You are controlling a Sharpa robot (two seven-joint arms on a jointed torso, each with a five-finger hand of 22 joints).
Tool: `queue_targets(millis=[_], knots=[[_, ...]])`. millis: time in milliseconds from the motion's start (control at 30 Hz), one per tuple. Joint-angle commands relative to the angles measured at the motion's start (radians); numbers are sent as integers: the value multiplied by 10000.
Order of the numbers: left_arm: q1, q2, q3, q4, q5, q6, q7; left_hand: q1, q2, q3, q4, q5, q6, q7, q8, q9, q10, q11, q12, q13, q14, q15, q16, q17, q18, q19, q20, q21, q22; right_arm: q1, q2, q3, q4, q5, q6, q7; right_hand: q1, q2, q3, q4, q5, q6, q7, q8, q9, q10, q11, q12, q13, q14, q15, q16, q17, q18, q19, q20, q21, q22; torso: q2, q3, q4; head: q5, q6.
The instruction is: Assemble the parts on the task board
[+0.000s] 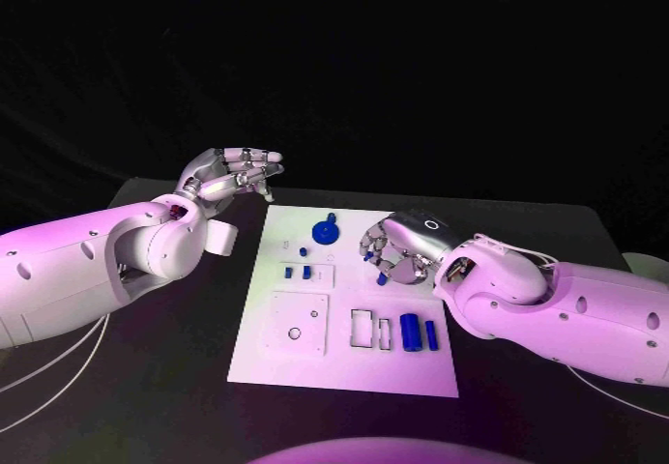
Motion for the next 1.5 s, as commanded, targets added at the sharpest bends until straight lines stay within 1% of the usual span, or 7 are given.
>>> queue_targets(millis=[33, 133, 267, 533, 700, 967, 1500], knots=[[9, 64, 7, 36, 70, 56, 9, 7, 16, -30, -46, 54, -78, 16, -54, -17, -139, 6, 71, 18, -64, 39, 59, -14, 49, -11, 50, -67, 11, -82, 248, -11, 189, 140, -7, 213, -99, -13, -23, -36, -33, 86, 21, 58, 25, 62, -136, -35, 8, 612, -78, -74, 275, -67, 268, -61, 27, 1342, -10, -18, 8, 238, -40], [9, 116, 7, 37, 71, 75, -3, -3, 10, -38, -45, 54, -99, 23, -56, -19, -180, 16, 90, 23, -72, 46, 63, -22, 48, -17, 58, -69, 11, -181, 512, -34, 238, 213, 54, 273, -109, -12, -27, -38, -35, 84, 22, 58, 28, 61, -136, -39, 8, 612, -78, -74, 273, -64, 264, -61, 18, 1336, -1, -32, 6, 388, -85], [9, 183, 7, 36, 71, 85, -21, -3, 10, -38, -45, 54, -99, 23, -56, -19, -180, 16, 90, 23, -72, 46, 63, -22, 48, -17, 58, -69, 11, -357, 807, -73, 197, 278, 128, 334, -121, -12, -31, -41, -38, 80, 22, 59, 32, 59, -135, -45, 8, 608, -78, -83, 253, -62, 260, -61, 6, 1329, 1, -30, 11, 566, -153], [9, 307, 6, 38, 71, 73, -42, -12, 10, -43, -43, 55, -115, 30, -54, -20, -220, 23, 111, 28, -80, 54, 69, -29, 48, -23, 65, -72, 11, -825, 1373, -151, -128, 363, 247, 439, -144, -5, -38, -47, -43, 66, 23, 56, 38, 49, -133, -61, 7, 605, -77, -91, 235, -56, 250, -61, -17, 1315, 16, -28, -2, 780, -254], [10, 359, 6, 37, 70, 104, -70, -19, 12, -46, -39, 56, -125, 32, -52, -20, -244, 27, 126, 32, -83, 59, 73, -34, 48, -27, 69, -74, 10, -1013, 1597, -171, -329, 374, 280, 475, -157, 3, -40, -51, -45, 54, 24, 53, 41, 43, -131, -71, 6, 604, -76, -92, 233, -54, 247, -61, -26, 1310, 17, -7, 1, 886, -330], [11, 384, 6, 27, 70, 142, -108, -19, 12, -46, -39, 56, -125, 32, -52, -20, -244, 27, 126, 32, -83, 59, 73, -34, 48, -27, 69, -74, 10, -1118, 1743, -179, -453, 346, 286, 499, -170, 9, -43, -56, -47, 42, 26, 49, 45, 36, -128, -82, 5, 603, -75, -93, 228, -55, 249, -61, -21, 1314, 27, -3, 1, 950, -408], [12, 394, 6, 7, 70, 116, -127, -26, 14, -50, -36, 56, -128, 34, -47, -19, -262, 30, 141, 36, -86, 62, 78, -38, 48, -29, 74, -76, 10, -1232, 1888, -181, -586, 361, 459, 560, -209, 21, -60, -60, -59, 26, 28, 49, 56, 28, -124, -100, 5, 601, -71, -97, 218, -54, 245, -59, -31, 1310, 19, -5, -2, 963, -464]])
